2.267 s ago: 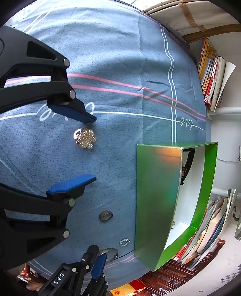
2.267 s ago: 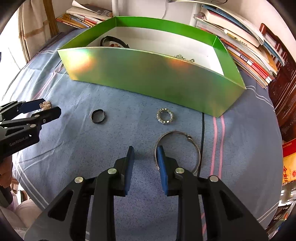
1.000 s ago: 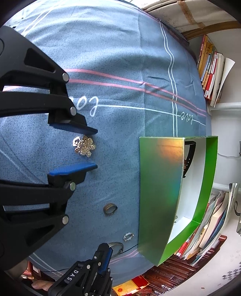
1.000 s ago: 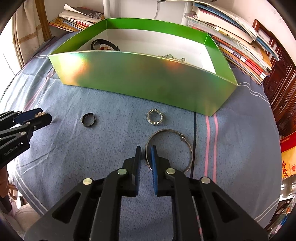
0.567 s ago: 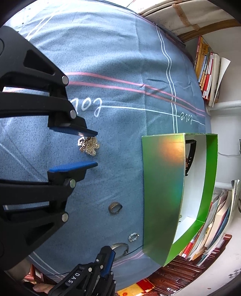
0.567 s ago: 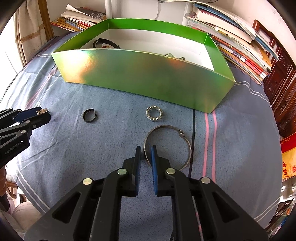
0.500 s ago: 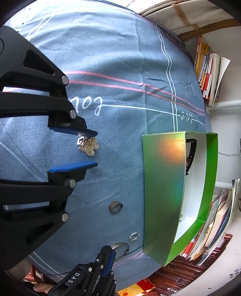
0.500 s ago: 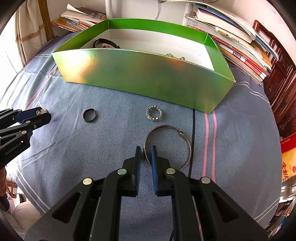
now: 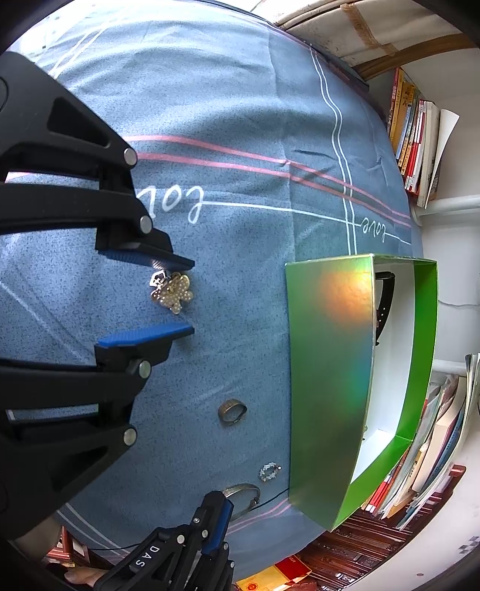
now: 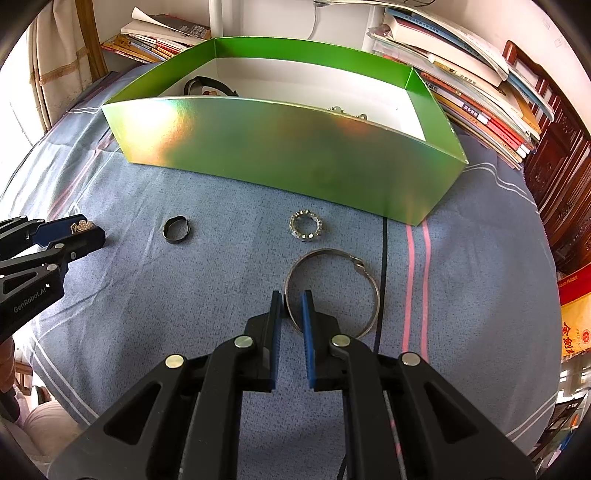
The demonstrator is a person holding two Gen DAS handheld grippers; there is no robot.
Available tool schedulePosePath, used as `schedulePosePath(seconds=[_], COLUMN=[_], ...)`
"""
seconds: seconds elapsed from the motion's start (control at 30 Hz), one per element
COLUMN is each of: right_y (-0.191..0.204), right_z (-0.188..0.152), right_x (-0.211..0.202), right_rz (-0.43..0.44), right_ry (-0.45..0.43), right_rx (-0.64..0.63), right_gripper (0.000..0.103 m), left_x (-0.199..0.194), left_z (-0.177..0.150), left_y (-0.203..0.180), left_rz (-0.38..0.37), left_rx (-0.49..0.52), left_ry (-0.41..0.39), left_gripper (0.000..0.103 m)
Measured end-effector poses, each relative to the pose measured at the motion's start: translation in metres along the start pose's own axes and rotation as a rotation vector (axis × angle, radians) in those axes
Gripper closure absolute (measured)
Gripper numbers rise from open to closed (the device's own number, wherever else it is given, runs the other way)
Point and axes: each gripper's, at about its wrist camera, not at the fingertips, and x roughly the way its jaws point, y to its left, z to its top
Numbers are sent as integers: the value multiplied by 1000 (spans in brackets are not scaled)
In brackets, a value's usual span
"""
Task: Organize jewelry
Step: 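Grasp the flower charm with the left tool while the right tool grasps the bangle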
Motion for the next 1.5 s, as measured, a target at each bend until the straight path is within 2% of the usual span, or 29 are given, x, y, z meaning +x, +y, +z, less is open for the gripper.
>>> schedulePosePath(seconds=[0.77,0.8,0.9,1.5], right_y=[-1,0,1,2], right_z=[-1,-2,-3,-2], right_x=[0,0,0,-10], right_rz=[3,4,14,35], right_ry=[-5,-7,-11,-39], right_rx=[1,0,-4,-9], right_gripper=[91,91,99,100], left_x=[-1,-1,-1,-14], left_z=[1,1,0,1], left_y=[-1,-1,-1,-10], left_rz=[-3,-2,-2,1], left_rx=[5,5,7,24], left_ry=[0,-1,-4,-36], left_gripper=[75,79,80,80])
